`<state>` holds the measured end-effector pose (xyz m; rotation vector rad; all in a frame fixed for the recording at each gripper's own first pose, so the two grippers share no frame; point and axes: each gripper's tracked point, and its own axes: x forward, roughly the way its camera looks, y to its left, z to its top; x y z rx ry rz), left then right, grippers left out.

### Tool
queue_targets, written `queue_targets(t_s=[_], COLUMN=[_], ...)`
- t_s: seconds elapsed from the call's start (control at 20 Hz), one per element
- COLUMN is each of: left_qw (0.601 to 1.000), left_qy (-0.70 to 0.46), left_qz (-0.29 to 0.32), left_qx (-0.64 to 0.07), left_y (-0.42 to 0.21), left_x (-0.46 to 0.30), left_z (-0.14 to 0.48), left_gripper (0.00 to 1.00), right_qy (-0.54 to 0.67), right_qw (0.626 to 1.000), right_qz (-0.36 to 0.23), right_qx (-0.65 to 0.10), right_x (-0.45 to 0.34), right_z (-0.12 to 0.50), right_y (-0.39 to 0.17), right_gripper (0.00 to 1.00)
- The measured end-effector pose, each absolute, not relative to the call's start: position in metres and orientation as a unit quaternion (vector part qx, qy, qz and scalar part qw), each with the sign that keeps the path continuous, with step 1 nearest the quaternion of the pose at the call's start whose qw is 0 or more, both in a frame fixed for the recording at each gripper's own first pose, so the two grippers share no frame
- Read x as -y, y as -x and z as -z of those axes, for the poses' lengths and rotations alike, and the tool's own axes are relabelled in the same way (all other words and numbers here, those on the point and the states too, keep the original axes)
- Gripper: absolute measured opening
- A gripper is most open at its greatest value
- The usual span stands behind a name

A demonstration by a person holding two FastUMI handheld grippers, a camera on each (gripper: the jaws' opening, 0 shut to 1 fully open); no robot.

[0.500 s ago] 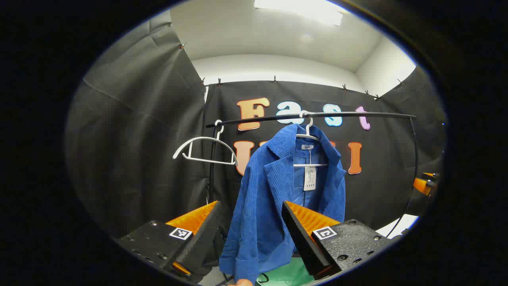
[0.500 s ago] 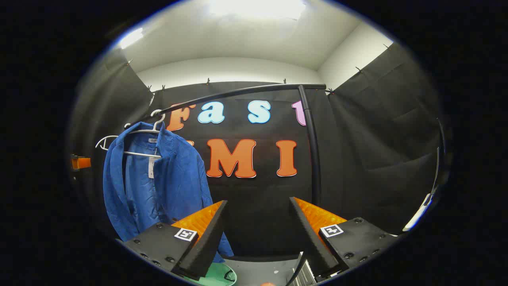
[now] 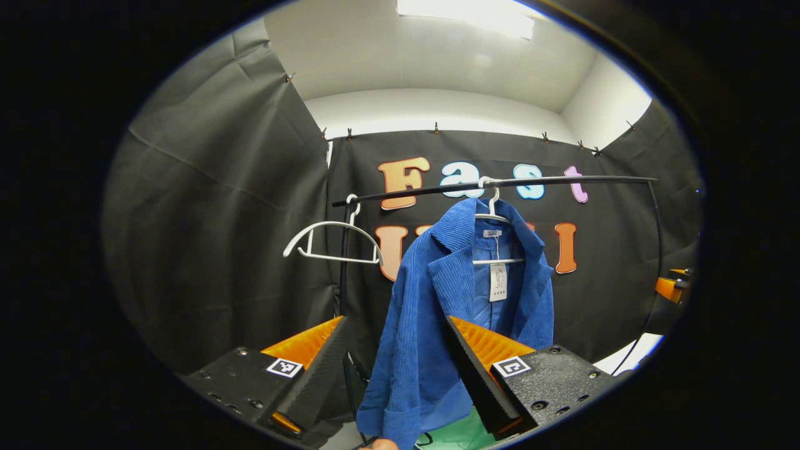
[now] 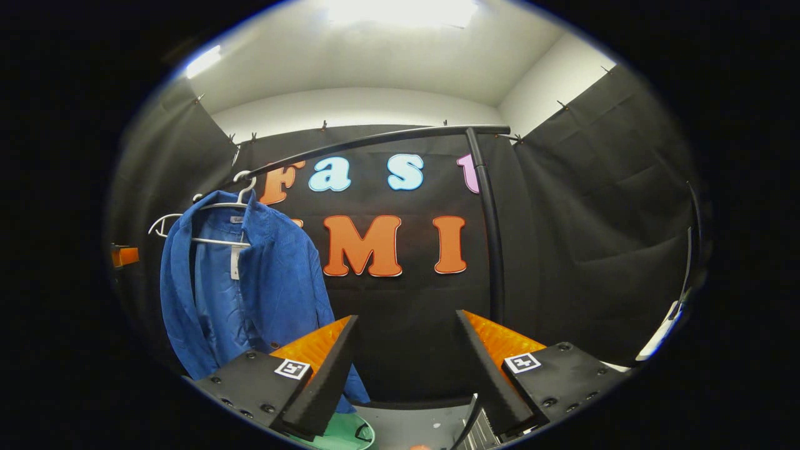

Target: Grasp the clothes on the hanger with both hands and then place them into the laundry hamper below.

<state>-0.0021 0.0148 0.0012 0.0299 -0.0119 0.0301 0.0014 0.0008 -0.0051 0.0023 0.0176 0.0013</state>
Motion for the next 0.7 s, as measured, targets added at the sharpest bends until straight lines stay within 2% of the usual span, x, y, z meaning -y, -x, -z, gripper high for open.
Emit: queue_targets(t_s=[0.05, 0.1, 0.15, 0.2, 0.45, 0.5, 0.7], left_qw=[1.000, 1.000, 1.000, 1.000, 1.000, 1.000, 1.000], left_qy=[-0.016, -0.017, -0.016, -0.017, -0.018, -0.019, -0.024], left_qz=[-0.015, -0.014, -0.013, -0.012, -0.010, -0.009, -0.008], left_qx=[0.006, 0.006, 0.005, 0.004, -0.004, -0.004, 0.002], left_y=[0.003, 0.004, 0.004, 0.005, 0.004, 0.003, 0.002], left_x=[-0.014, -0.014, -0.014, -0.014, -0.015, -0.015, -0.016], left_z=[-0.002, -0.001, -0.001, 0.000, 0.006, 0.005, 0.004], left_gripper=[0.93, 0.95, 0.93, 0.95, 0.93, 0.95, 0.93], right_qy=[-0.001, -0.001, -0.002, -0.003, -0.014, -0.015, -0.013], right_qw=[1.000, 1.000, 1.000, 1.000, 0.999, 0.999, 0.998], right_qz=[-0.003, -0.003, -0.003, -0.003, -0.010, -0.014, -0.043], right_qx=[-0.011, -0.012, -0.013, -0.015, -0.032, -0.035, -0.043], right_x=[-0.002, -0.003, -0.003, -0.003, -0.014, -0.019, -0.048], right_z=[0.007, 0.008, 0.008, 0.009, 0.016, 0.017, 0.022], right_y=[-0.001, -0.001, -0.003, -0.003, -0.011, -0.014, -0.022], right_gripper=[0.97, 0.97, 0.97, 0.97, 0.97, 0.97, 0.97])
